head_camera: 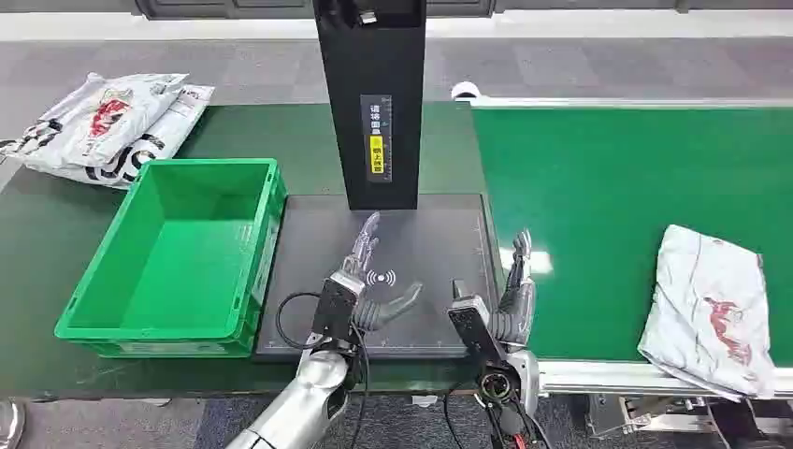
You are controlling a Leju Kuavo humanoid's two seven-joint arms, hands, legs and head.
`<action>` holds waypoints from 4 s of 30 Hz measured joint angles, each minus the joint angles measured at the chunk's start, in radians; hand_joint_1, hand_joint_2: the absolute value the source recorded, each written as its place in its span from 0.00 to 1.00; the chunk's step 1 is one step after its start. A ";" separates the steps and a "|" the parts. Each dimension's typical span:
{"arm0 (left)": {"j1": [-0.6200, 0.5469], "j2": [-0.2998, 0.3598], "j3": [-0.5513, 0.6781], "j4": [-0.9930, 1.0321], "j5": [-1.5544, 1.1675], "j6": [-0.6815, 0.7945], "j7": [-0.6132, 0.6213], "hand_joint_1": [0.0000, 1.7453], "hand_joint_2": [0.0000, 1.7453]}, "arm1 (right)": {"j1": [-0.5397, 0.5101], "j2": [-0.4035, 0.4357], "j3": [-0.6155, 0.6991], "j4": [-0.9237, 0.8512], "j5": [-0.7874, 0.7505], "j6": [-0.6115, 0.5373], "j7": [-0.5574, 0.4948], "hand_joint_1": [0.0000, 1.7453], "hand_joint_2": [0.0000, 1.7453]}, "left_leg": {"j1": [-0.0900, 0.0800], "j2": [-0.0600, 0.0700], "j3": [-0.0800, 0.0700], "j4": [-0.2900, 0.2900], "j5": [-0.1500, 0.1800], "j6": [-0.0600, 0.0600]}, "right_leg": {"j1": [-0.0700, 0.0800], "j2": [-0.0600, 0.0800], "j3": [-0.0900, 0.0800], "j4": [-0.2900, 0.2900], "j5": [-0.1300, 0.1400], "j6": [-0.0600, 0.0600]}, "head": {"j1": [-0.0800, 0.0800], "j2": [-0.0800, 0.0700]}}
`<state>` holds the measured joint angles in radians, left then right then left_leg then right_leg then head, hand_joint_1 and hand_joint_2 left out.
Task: Moved the parcel from conveyor to table for the left to box.
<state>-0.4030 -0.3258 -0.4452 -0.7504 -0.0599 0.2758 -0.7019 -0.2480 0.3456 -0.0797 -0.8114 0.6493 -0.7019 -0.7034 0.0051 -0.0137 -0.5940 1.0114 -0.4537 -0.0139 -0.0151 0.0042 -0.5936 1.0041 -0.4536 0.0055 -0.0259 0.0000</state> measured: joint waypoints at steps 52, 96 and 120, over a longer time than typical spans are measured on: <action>-0.181 -0.007 0.146 0.290 -0.029 0.083 0.000 0.00 1.00 | -0.195 -0.022 -0.834 -0.153 0.862 -0.001 0.213 0.00 1.00 | 0.000 0.000 0.000 0.001 0.000 0.000 | 0.000 0.000 0.000 0.000 0.002 0.001 | 0.000 0.000; -0.180 0.064 0.287 0.298 -0.093 0.060 0.000 0.00 1.00 | -0.215 -0.417 -0.161 0.504 0.908 0.404 1.270 1.00 1.00 | 0.001 -0.003 0.013 0.002 -0.001 0.008 | 0.001 -0.003 0.020 -0.008 0.001 0.008 | 0.000 0.000; -0.222 0.081 0.322 0.332 -0.182 0.195 0.000 0.00 1.00 | -0.214 -0.107 -0.311 -0.093 0.775 -0.002 0.361 1.00 1.00 | 0.002 -0.003 0.003 0.001 0.001 0.002 | 0.001 -0.002 0.006 -0.001 0.002 0.003 | 0.000 0.000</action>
<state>-0.6248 -0.2449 -0.1236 -0.4181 -0.2422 0.4707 -0.7019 -0.4624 0.2381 -0.3906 -0.9042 1.4240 -0.7034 -0.3422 0.0068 -0.0162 -0.5912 1.0126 -0.4528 -0.0115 -0.0137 0.0024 -0.5880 1.0028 -0.4520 0.0082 -0.0259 0.0000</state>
